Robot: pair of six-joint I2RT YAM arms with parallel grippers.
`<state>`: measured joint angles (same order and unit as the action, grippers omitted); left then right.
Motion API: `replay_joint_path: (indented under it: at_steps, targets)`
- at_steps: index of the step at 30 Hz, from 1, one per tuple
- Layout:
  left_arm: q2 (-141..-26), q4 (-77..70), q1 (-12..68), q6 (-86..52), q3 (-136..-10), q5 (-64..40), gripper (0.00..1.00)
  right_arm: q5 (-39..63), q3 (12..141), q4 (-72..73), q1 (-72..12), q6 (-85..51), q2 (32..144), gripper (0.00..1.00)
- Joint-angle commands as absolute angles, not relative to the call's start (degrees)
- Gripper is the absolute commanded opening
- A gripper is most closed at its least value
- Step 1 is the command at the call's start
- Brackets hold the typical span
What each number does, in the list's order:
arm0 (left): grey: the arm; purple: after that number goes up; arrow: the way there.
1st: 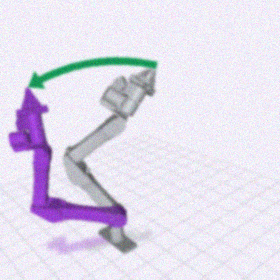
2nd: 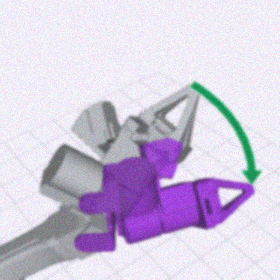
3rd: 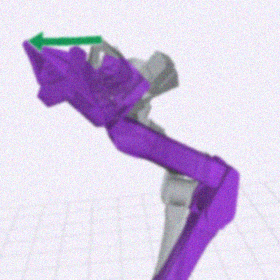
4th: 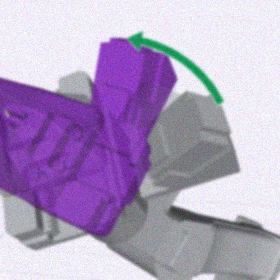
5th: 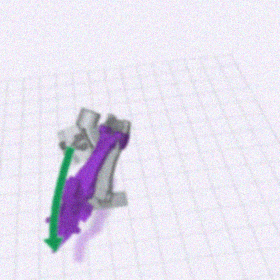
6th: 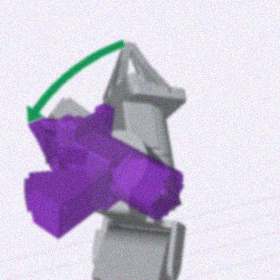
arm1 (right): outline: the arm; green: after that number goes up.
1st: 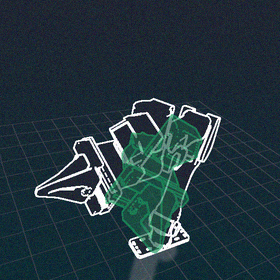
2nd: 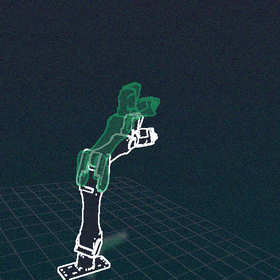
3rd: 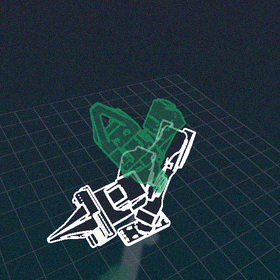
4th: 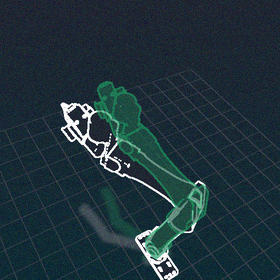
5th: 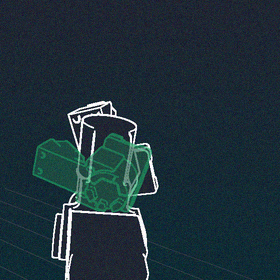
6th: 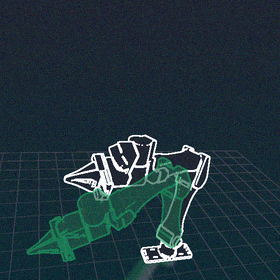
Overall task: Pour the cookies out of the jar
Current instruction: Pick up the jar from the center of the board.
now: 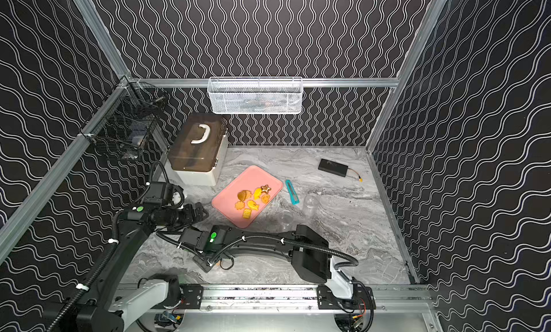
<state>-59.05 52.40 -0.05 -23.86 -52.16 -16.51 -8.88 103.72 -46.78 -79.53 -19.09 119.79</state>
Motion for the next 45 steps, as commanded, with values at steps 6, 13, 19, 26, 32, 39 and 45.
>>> replay_joint_path:
  at_steps: [6,13,19,26,32,39,45]
  targets:
    - [-59.07,52.65,-0.17,-22.66,-52.44,-16.79,0.99,-10.64,101.07,-46.01,-79.2,-21.2,116.29,0.66]
    - [-59.22,52.7,-0.18,-22.6,-52.39,-16.79,0.99,-10.42,94.74,-44.55,-76.47,-22.98,108.79,0.66]
    - [-59.24,52.86,-0.18,-22.57,-52.53,-16.85,0.99,-7.76,86.8,-42.17,-71.07,-25.18,100.48,0.66]
    - [-57.53,51.9,-0.18,-21.99,-52.37,-18.75,0.99,-3.28,79.2,-39.97,-62.22,-27.44,90.46,0.66]
    - [-55.4,49.56,0.0,-21.72,-51.99,-25.11,0.99,2.43,76.07,-39.47,-52.85,-28.12,84.01,0.67]
    - [-54.38,39.94,0.0,-27.19,-49.68,-40.01,0.99,11.39,71.92,-37.0,-43.7,-29.98,75.94,0.67]
    - [-54.1,24.72,0.57,-38.66,-45.93,-52.68,0.99,21.85,67.56,-32.24,-36.42,-33.86,70.94,0.67]
